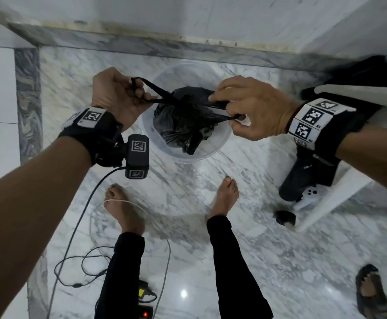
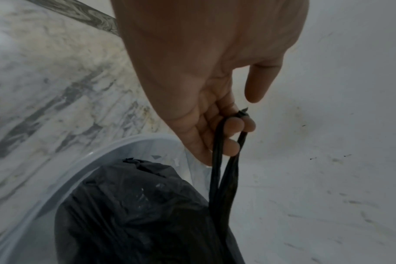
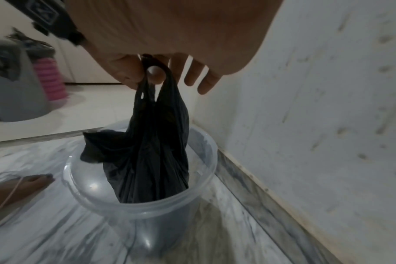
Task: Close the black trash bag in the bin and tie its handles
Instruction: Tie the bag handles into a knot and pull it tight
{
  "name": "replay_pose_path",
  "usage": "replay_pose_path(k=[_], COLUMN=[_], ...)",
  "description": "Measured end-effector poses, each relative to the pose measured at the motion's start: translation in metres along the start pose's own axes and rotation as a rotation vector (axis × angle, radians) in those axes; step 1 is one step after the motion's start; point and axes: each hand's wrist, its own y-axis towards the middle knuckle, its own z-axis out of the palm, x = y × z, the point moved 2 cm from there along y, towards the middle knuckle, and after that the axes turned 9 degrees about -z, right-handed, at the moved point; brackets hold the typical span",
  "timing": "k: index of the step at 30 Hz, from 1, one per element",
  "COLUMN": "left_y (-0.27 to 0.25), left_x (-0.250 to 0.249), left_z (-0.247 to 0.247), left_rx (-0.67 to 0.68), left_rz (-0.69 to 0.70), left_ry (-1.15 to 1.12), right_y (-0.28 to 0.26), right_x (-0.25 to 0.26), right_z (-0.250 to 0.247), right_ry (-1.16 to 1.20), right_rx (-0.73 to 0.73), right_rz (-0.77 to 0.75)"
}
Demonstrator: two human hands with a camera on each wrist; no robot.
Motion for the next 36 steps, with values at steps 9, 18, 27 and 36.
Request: replay_pose_path(k=[9,18,27,36], left_y=[0.002,0.007,0.007,0.016], left_x=[0.004,0.020,0.025,0.025], left_z=[0.004,-0.011,-0.007,-0.002], left_rx=[-0.033,-0.062,-0.015,0.013], left_rz=[-0.043,-0.066,-0.049,-0.026], left_ry=[-0.005,-0.085,-0.174,0.003], right_y=[0.032,0.041,0.025,0.037], right_x=[0.029,0.020,0.015,0.013], right_z=[0.007,0.023,0.036,0.046], right_ry=[0.220,1.354,1.815,2.053], right_rx=[0.056,-0.723,-1.347,-1.446], right_rz=[0.045,0.928,1.237,1.089])
